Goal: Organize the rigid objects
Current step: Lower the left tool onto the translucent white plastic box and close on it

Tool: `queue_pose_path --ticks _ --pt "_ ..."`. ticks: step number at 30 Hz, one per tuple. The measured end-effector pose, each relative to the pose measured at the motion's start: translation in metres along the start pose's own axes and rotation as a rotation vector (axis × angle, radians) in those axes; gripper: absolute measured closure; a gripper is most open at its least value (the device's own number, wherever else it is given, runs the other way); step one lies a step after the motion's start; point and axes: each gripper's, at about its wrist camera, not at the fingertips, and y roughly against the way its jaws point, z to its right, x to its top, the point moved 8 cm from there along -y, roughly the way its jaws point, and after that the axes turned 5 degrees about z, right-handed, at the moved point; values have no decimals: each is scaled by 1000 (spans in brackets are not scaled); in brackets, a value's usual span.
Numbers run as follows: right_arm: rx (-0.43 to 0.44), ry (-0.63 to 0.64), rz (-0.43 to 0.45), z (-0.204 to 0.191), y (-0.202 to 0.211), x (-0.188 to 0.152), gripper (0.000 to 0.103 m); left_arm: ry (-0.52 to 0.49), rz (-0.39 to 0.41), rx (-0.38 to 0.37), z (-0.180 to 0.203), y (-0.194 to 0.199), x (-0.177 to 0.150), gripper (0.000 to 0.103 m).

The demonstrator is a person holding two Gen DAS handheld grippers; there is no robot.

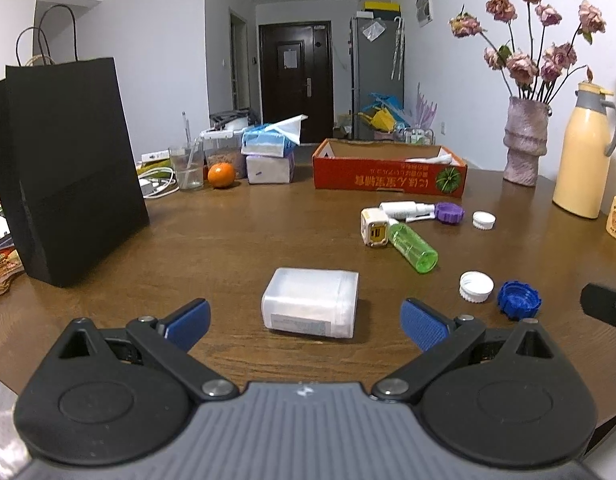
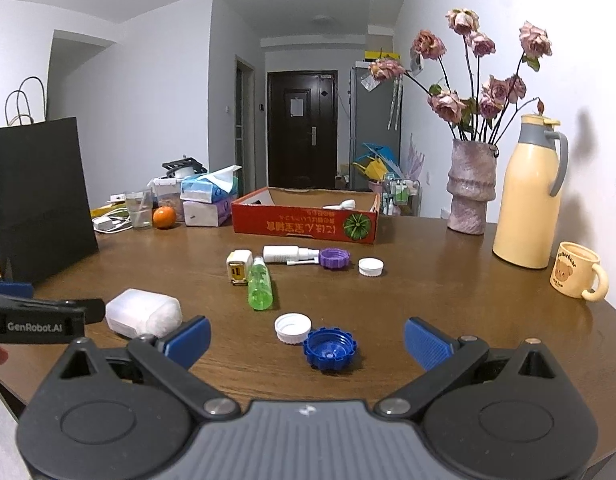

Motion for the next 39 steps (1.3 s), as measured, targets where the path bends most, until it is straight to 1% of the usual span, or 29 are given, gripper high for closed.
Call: queue_pose_path --ticks 14,22,28,32,35,39 --pt "-17 -35 -72 19 -39 -20 0 -13 -83 6 0 -47 -16 0" --pt "-22 -43 -127 27 -69 -32 0 -42 -118 -14 3 -82 -17 0" --pt "-33 -45 -159 30 -89 -37 0 -70 -132 -10 5 -105 -14 0" --pt "-35 -45 -172 31 -98 -39 0 -67 -143 -32 3 -119 -13 0" --pt "-35 -42 -181 31 -104 -39 0 -65 -149 -34 1 -128 -14 0" --pt "-37 -38 -192 31 -112 -41 0 -32 -169 -38 -3 -142 -16 0"
